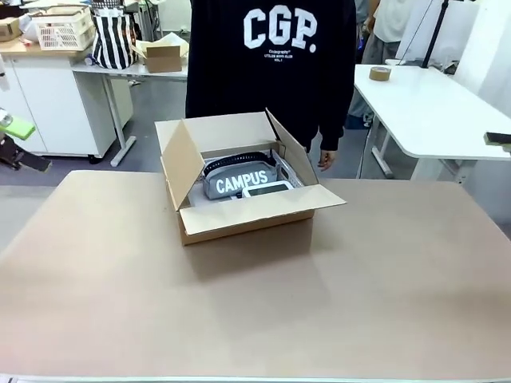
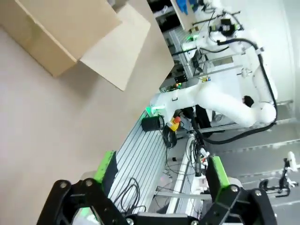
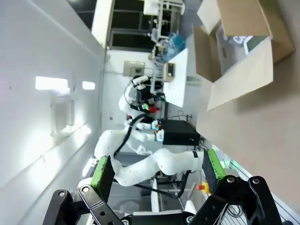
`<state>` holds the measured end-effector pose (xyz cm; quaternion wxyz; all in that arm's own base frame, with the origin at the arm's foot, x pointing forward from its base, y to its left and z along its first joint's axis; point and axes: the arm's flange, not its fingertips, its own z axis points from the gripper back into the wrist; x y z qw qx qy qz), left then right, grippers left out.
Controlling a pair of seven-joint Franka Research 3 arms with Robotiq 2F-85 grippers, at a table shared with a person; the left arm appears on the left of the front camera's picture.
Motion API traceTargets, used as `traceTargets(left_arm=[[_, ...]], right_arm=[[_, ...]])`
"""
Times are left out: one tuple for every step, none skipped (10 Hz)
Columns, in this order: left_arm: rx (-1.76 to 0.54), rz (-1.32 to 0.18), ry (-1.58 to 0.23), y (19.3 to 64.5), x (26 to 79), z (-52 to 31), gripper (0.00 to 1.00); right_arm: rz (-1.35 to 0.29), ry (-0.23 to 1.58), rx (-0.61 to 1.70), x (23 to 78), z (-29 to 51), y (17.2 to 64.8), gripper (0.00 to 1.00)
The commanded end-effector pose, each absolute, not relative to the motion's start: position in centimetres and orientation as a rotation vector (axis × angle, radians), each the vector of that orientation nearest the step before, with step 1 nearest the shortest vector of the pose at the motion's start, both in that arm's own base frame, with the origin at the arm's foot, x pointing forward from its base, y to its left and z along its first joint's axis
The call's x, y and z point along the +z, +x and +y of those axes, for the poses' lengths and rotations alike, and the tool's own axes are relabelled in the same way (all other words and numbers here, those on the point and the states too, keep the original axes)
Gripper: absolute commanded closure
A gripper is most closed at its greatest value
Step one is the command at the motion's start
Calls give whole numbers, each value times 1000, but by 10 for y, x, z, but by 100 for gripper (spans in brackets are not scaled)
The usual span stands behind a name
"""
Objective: Pack the gift set into the box.
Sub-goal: Lift both hands away from the flaps of the Package Box.
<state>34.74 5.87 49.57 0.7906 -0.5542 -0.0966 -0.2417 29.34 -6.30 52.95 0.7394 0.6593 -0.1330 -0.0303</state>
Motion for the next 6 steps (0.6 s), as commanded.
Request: traceTargets(left_arm=[[-629, -171, -1132, 334, 508, 38, 0], [-629, -171, -1132, 334, 508, 38, 0], [-629, -171, -1132, 334, 508, 38, 0], [-629, -171, -1132, 334, 508, 38, 0], [-629, -171, -1132, 334, 508, 38, 0], [-629, -171, -1132, 334, 508, 38, 0]], right_arm=[[-292, 1415, -12, 548, -36, 290, 0], [-292, 1415, -12, 548, -36, 290, 0], [-292, 1415, -12, 548, -36, 290, 0], [-292, 1415, -12, 548, -36, 290, 0], [-292, 1415, -12, 548, -36, 290, 0], [-292, 1415, -12, 548, -36, 290, 0]])
